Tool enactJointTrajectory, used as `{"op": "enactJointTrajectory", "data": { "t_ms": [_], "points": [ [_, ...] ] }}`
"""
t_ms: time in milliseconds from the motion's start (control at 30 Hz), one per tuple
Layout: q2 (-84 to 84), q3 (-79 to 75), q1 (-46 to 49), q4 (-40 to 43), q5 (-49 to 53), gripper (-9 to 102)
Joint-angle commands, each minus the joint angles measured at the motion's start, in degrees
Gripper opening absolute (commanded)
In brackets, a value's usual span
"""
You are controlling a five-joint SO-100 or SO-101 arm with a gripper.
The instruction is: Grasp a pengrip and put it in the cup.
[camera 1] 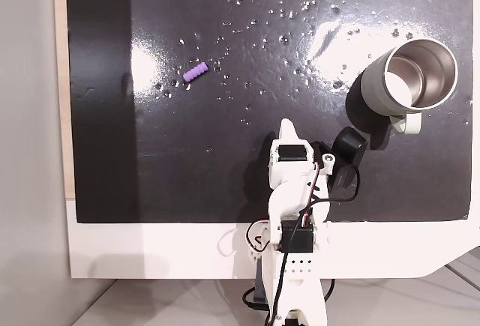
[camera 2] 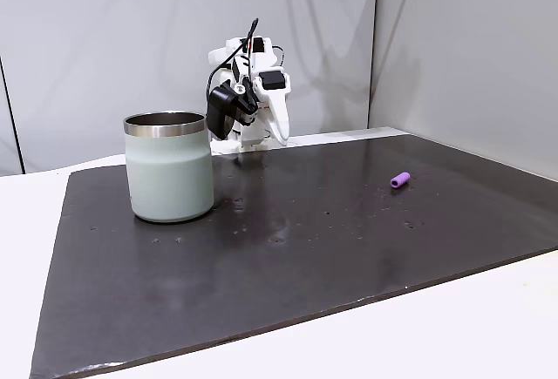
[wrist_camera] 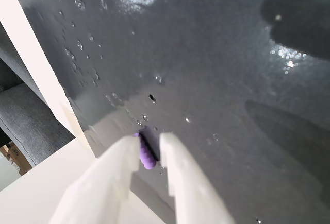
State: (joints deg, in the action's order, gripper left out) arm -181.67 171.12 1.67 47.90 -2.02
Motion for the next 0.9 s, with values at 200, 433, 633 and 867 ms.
{"op": "enactJointTrajectory", "data": {
  "t_ms": [200,433,633,867],
  "points": [
    [-0.4,-0.2,-1.4,-1.8,2.1,0],
    [-0.4,-1.9,-1.4,-2.2,2.2,1],
    [0.2,-10.6,-6.9,-3.1,2.2,0],
    [20.2,-31.0,-13.6,-4.7,-3.3,0]
  ]
}}
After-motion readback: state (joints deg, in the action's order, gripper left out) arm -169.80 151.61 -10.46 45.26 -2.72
